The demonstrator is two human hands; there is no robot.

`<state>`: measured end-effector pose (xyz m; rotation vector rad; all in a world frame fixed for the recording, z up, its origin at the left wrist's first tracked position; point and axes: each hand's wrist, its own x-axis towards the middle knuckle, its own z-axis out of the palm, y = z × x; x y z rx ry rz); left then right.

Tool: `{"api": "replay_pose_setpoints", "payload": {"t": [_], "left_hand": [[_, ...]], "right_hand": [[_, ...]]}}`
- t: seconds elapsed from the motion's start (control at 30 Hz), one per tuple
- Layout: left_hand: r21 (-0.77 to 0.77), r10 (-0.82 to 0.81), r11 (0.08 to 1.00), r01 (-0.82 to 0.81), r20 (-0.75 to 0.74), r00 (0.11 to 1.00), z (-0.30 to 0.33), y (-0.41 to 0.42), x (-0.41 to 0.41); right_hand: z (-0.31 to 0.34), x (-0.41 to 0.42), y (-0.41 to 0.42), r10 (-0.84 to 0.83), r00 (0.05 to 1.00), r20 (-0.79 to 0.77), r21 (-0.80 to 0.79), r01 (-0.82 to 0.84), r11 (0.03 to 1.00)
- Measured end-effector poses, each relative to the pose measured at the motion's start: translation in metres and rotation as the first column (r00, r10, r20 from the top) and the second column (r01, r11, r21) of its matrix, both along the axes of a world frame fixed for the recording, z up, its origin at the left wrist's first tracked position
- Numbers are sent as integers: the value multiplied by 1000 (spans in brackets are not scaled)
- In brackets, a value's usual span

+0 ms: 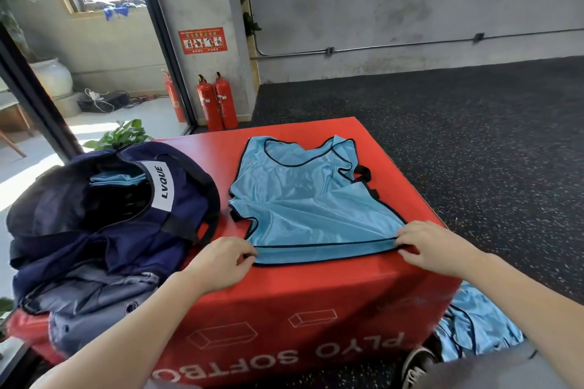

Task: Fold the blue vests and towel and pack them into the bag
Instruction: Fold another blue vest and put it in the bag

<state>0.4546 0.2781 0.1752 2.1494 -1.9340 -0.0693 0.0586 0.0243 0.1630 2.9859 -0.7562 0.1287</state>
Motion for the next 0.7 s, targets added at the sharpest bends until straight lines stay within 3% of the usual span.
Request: {"api": "replay_pose_setpoints", "payload": {"t": [0.13, 0.27, 0.4, 0.5, 0.7], "left_hand": [[61, 22, 998, -27, 87, 996, 3, 0, -5], [116, 74, 989, -91, 142, 987, 5, -5, -11], [31, 81, 996, -88, 185, 979, 3, -7, -14], [-80, 114, 991, -105, 118, 986, -5, -8, -13], [-251, 152, 948, -195, -180, 972, 5, -12, -7]], "right_hand": [[2, 8, -1, -3, 998, 65, 48, -1, 999], [0, 11, -3, -254, 936, 243, 333, 165, 928], [0, 13, -7, -321, 915, 245, 397, 207, 894], [2, 13, -8, -295, 924, 244, 362, 195, 911], [11, 8, -7, -120, 954, 275, 213, 61, 975]]}}
